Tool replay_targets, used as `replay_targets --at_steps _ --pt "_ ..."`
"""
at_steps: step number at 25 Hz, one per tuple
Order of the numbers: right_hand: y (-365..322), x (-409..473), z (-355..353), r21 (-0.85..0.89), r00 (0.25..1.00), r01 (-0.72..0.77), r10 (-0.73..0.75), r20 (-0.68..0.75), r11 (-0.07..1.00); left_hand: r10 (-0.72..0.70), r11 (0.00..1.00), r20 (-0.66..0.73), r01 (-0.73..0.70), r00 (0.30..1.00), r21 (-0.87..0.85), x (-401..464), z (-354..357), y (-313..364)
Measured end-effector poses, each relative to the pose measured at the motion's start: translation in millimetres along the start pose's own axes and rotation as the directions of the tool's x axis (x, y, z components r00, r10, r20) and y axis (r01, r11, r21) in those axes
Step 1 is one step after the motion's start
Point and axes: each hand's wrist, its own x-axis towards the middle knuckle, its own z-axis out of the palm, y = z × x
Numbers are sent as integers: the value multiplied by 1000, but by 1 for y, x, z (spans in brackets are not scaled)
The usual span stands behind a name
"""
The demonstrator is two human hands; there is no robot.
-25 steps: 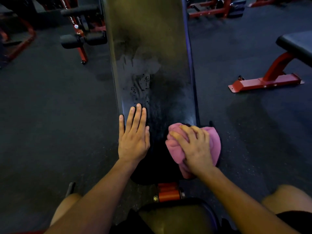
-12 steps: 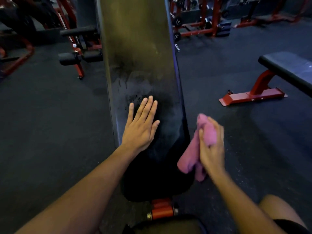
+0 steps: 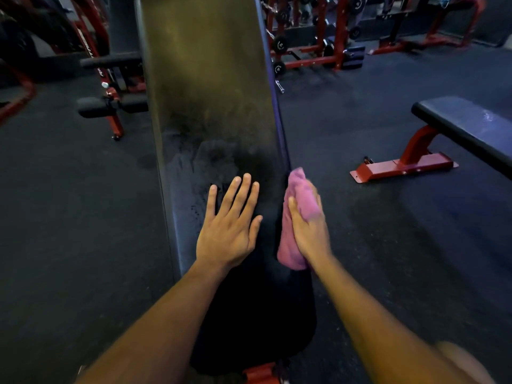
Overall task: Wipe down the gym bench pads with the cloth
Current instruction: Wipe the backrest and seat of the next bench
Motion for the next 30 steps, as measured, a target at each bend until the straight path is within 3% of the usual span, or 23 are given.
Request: replay_targets --at_steps 2,5,8,12,15,18,20,22,24,26,28,30 --pt "16 -54 -15 150 997 -58 50 58 987 1 1000 3 -1 1000 -6 -3 1 1" --pt "50 -148 -31 101 989 -75 61 137 992 3 1000 12 -3 1000 1 -3 0 1" --pt "55 -129 -24 39 984 -176 175 24 984 3 1000 10 -3 1000 6 -4 0 2" --pt "9 -11 -3 -133 995 52 -62 -74 990 5 1000 22 -5 1000 3 -3 -2 1" --pt "12 -12 -3 -157 986 160 -165 -16 975 10 1000 5 -10 1000 -4 -4 0 3" --pt "46 -91 -20 -41 999 30 -29 29 999 8 1000 4 -8 1000 1 -2 -1 2" --pt "61 -133 -31 -47 991 116 -112 79 992 16 1000 16 -16 1000 13 -5 0 2" --pt "66 -127 -32 -118 990 87 -72 121 989 8 1000 19 -8 1000 10 -1 -2 2" --pt "59 -98 -26 -155 997 3 8 75 988 -3 1000 28 2 1000 4 2 -8 1" --pt "50 -81 -29 -82 999 -48 49 3 995 -48 998 39 50 998 -35 -14 -12 5" --pt "49 -98 -35 56 990 -117 121 -78 992 -108 991 50 111 993 -70 -60 -12 14" --pt "59 -140 -31 53 987 -135 139 -84 989 -122 990 88 127 989 -52 -118 -6 27"
